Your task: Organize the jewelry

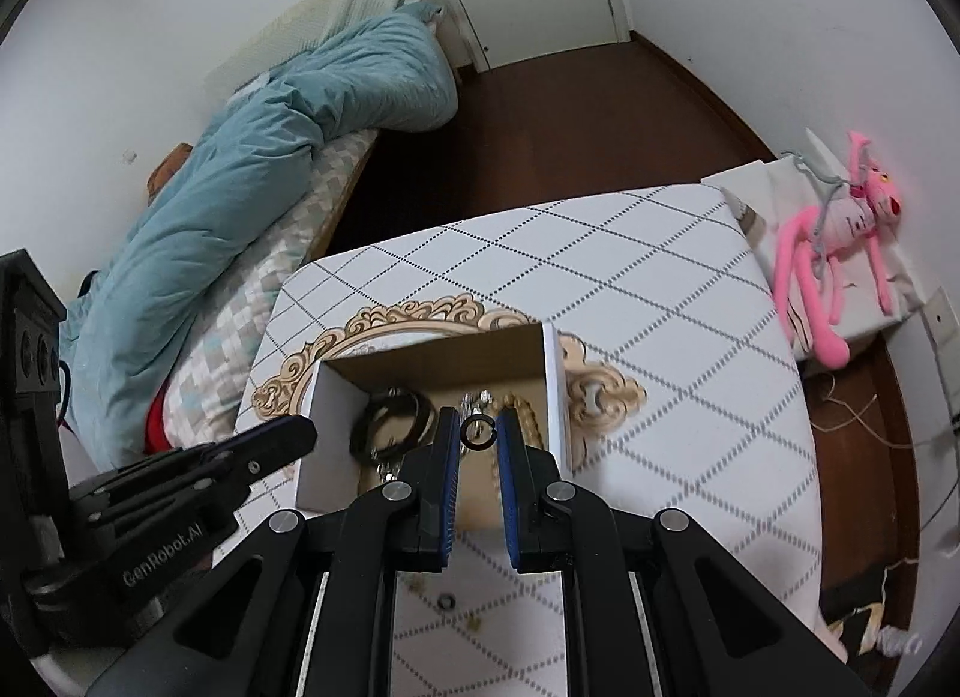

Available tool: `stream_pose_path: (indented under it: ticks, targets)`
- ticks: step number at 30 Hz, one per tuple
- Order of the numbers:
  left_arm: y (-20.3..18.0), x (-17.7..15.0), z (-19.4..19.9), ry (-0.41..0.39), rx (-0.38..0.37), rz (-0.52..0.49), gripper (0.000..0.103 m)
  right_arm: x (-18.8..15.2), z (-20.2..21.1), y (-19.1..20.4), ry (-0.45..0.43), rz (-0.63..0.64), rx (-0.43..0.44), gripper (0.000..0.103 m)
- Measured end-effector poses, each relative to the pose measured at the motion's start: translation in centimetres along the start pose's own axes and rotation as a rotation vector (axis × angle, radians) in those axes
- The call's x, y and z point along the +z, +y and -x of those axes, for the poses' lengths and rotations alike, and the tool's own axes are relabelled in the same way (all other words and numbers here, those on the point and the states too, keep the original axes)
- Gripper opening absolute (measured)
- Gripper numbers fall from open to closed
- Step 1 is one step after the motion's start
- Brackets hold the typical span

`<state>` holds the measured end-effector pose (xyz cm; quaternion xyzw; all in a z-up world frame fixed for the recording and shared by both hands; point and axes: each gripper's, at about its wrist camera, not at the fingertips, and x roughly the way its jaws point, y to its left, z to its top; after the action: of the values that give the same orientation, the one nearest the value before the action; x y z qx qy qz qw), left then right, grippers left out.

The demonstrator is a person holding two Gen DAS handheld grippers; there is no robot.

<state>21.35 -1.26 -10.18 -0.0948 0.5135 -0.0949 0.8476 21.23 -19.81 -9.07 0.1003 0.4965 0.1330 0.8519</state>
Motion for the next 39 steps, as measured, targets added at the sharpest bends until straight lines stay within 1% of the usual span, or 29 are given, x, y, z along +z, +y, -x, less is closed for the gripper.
stream_pose_path:
  ticks: [2, 3, 5, 6, 7, 8, 9, 10, 12, 14, 16, 18, 23, 25, 26, 28, 29, 30, 31, 39]
  targets:
    - [0.4, -0.6, 0.3, -0.004, 0.005, 0.000, 0.003, 0.0, 0.2, 0.1, -0.008, 0.013, -0.009, 0.013]
    - [0.5, -1.2, 0.5, -0.010, 0.006, 0.001, 0.005, -0.3, 0.4, -0.1, -0.010, 0.015, -0.011, 0.013]
    - [0.8, -2.9, 0.8, -0.005, 0.023, 0.010, 0.006, -1.7, 0.8, -0.6, -0.012, 0.013, -0.016, 0.013]
    - [0.8, -3.7, 0.7, 0.005, 0.033, 0.015, 0.009, -2.6, 1.1, -0.9, -0.012, 0.008, -0.022, 0.013]
    - [0.8, -4.8, 0.6, 0.017, 0.043, 0.022, 0.019, -3.7, 1.3, -1.3, -0.008, -0.001, -0.021, 0.013]
    - [0.8, -6.0, 0.4, 0.026, 0.050, 0.027, 0.026, -4.6, 1.4, -1.7, -0.003, -0.012, -0.021, 0.013]
    - [0.6, -7.1, 0.3, 0.030, 0.053, 0.027, 0.043, -6.1, 1.5, -2.2, 0.005, -0.028, -0.031, 0.013]
    - [0.3, -8.2, 0.1, 0.035, 0.060, 0.024, 0.053, -7.2, 1.5, -2.8, 0.009, -0.039, -0.042, 0.013]
    - [-0.5, -10.2, -0.7, 0.050, 0.073, 0.005, 0.053, -9.3, 1.5, -3.9, 0.025, -0.064, -0.063, 0.013]
    - [-1.6, -12.0, -2.1, 0.091, 0.078, -0.016, 0.053, -11.4, 1.2, -5.2, 0.050, -0.093, -0.084, 0.013]
    - [-2.6, -13.2, -3.5, 0.121, 0.082, -0.033, 0.053, -13.0, 0.9, -6.3, 0.066, -0.114, -0.110, 0.013]
    - [-3.4, -14.2, -4.7, 0.132, 0.096, -0.050, 0.053, -14.2, 0.8, -7.5, 0.083, -0.139, -0.124, 0.013]
    - [-5.2, -15.3, -6.9, 0.144, 0.146, -0.098, 0.052, -15.2, 1.3, -9.1, 0.078, -0.162, -0.156, 0.013]
    - [-6.0, -15.4, -7.1, 0.116, 0.174, -0.131, 0.050, -15.3, 1.6, -9.5, 0.069, -0.166, -0.166, 0.013]
    - [-6.3, -15.4, -7.2, 0.114, 0.180, -0.142, 0.048, -15.2, 1.6, -9.5, 0.067, -0.167, -0.167, 0.013]
    - [-6.6, -15.4, -7.3, 0.104, 0.199, -0.164, 0.031, -15.1, 1.7, -9.6, 0.063, -0.169, -0.169, 0.013]
    - [-6.8, -15.3, -7.4, 0.098, 0.202, -0.176, 0.026, -15.1, 1.7, -9.6, 0.061, -0.171, -0.169, 0.013]
    - [-6.8, -15.3, -7.4, 0.094, 0.196, -0.182, 0.014, -15.1, 1.7, -9.7, 0.062, -0.171, -0.168, 0.013]
    - [-6.8, -15.2, -7.5, 0.094, 0.193, -0.188, 0.006, -15.0, 1.7, -9.5, 0.061, -0.171, -0.169, 0.013]
    - [-6.5, -15.2, -7.3, 0.092, 0.160, -0.183, 0.006, -14.8, 2.0, -9.2, 0.048, -0.164, -0.164, 0.013]
